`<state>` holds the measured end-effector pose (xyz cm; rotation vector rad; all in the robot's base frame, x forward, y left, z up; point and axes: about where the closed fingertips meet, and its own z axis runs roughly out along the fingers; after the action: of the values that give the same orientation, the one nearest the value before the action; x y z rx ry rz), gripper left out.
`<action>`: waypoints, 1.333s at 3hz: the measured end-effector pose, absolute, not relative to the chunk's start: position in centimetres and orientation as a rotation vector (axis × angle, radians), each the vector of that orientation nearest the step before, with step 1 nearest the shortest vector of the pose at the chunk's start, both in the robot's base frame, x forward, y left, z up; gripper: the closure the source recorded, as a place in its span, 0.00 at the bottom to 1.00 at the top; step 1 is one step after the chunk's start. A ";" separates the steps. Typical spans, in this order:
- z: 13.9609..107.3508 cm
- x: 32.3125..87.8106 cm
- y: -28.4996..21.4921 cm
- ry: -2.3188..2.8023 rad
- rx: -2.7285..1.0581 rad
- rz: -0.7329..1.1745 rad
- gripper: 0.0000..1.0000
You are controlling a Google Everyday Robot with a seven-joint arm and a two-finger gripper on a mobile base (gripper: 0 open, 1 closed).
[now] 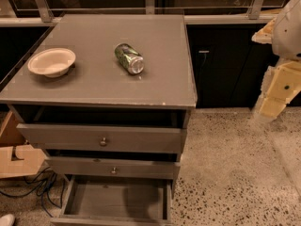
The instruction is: Close bottom drawer
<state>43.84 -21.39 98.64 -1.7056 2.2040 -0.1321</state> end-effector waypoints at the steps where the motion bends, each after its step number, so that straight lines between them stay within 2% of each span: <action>1: 98.6 43.8 -21.4 2.204 -1.706 -0.132 0.00; 2: 98.6 43.8 -21.4 2.204 -1.706 -0.132 0.19; 4: 98.6 43.8 -21.4 2.204 -1.705 -0.132 0.67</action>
Offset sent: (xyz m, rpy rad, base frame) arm 0.0000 0.0000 0.0000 0.0000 0.0000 0.0000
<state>43.84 -21.38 98.65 -1.7055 2.2039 -0.1323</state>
